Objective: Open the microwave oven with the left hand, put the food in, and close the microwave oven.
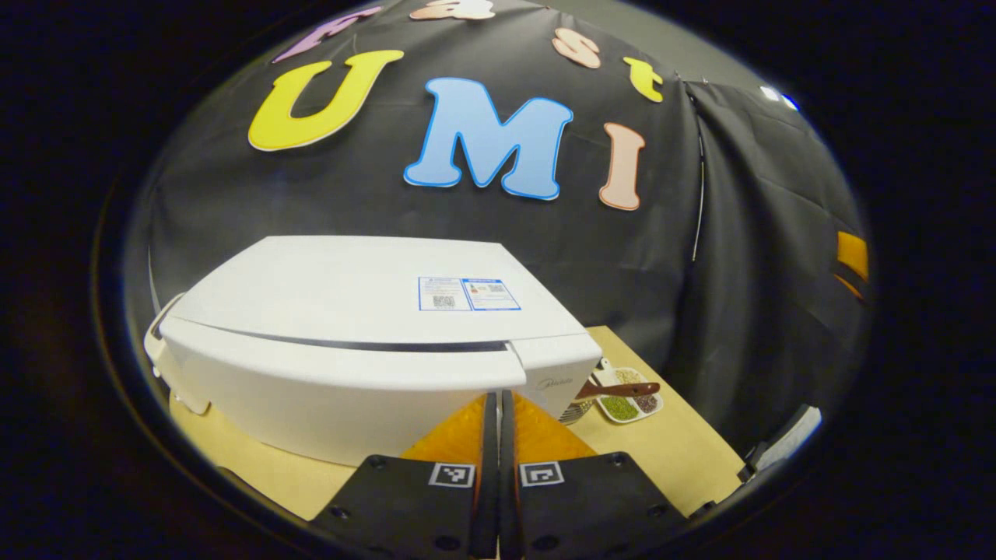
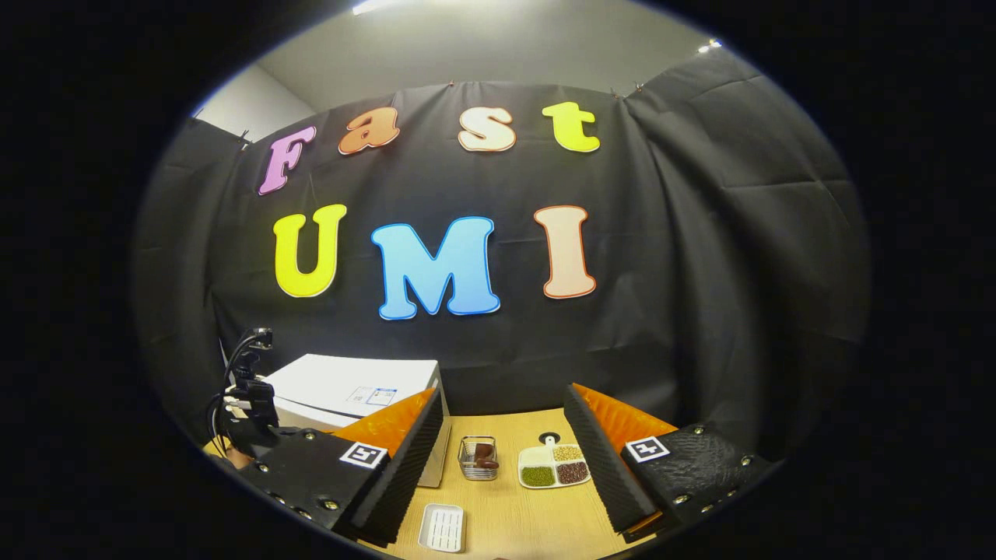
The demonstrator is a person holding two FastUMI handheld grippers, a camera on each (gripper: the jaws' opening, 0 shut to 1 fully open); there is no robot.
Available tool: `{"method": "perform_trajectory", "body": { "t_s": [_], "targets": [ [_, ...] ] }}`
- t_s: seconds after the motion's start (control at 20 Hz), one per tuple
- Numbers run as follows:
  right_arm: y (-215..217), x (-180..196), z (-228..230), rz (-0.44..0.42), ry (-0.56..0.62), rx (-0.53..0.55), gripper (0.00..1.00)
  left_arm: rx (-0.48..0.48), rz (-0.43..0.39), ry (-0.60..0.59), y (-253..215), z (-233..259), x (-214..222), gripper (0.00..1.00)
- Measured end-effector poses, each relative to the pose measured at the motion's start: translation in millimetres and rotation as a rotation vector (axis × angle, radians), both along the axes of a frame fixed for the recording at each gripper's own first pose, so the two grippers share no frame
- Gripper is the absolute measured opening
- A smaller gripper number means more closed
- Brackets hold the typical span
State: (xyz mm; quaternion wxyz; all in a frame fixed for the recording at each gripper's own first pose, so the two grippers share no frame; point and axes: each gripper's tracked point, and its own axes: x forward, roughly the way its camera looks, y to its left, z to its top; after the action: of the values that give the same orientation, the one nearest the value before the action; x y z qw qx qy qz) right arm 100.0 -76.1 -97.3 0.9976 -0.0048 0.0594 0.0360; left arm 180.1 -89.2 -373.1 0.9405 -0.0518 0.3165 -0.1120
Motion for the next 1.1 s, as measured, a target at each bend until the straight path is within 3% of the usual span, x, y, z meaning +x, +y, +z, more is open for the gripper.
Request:
{"method": "perform_trajectory", "body": {
  "t_s": [0.35, 1.1],
  "targets": [
    [-1.9, 1.8, -9.1, 0.003, 0.019, 0.013, 0.95, 0.073, -0.007, -0.011, -0.7, -1.5, 1.6, 0.07],
    [-0.1, 15.2, -8.2, 0.027, 0.028, 0.028, 0.95, 0.068, -0.002, -0.055, -3.2, -2.4, 8.7, 0.07]
  ]
}}
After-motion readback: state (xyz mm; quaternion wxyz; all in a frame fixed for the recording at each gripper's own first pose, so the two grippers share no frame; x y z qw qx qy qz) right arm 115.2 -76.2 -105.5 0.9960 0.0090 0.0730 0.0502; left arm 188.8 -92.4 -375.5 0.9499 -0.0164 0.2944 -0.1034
